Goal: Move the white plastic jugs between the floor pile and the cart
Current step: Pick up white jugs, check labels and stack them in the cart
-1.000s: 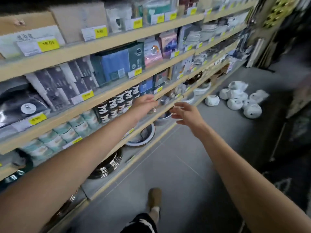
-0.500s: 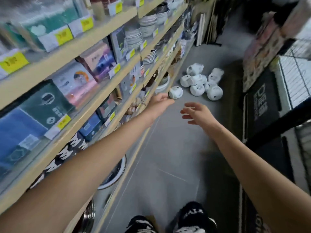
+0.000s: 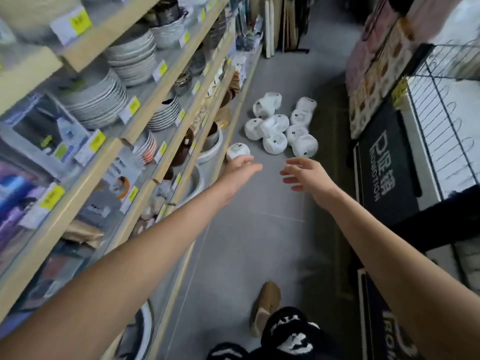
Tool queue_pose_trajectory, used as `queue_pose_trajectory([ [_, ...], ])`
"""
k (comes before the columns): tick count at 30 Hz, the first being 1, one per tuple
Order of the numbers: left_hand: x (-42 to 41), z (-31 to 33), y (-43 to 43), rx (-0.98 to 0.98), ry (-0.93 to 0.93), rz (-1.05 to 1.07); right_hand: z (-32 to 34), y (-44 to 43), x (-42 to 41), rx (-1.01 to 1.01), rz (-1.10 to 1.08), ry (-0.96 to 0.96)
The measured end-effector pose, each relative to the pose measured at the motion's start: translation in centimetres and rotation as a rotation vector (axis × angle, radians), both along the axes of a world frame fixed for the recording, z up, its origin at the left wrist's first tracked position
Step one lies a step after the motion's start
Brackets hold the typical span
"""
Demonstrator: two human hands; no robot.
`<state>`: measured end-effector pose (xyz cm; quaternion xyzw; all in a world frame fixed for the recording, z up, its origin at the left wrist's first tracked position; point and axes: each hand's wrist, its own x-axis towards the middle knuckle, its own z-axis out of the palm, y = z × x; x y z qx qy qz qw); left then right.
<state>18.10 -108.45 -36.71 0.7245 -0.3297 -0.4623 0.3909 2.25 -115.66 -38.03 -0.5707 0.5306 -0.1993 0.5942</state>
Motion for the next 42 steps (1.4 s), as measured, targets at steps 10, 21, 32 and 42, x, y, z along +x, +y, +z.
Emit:
queue_pose_trajectory([
  [10,1.3,-1.3,-16.8,0.017,0.033,0.037,-1.0,-17.8,1.7,0.016,0.041,0.001],
  [21,9.5,-7.0,-34.9,0.051,0.033,0.127,-5.6,-36.1,9.2,0.060,0.088,0.051],
  [32,18.9,-11.7,-50.7,0.207,0.057,0.208,-10.5,-52.7,19.5,0.252,0.189,0.159],
  [42,24.1,-19.6,-61.0,0.432,-0.021,0.297,-19.5,-62.6,26.4,0.458,0.247,0.217],
])
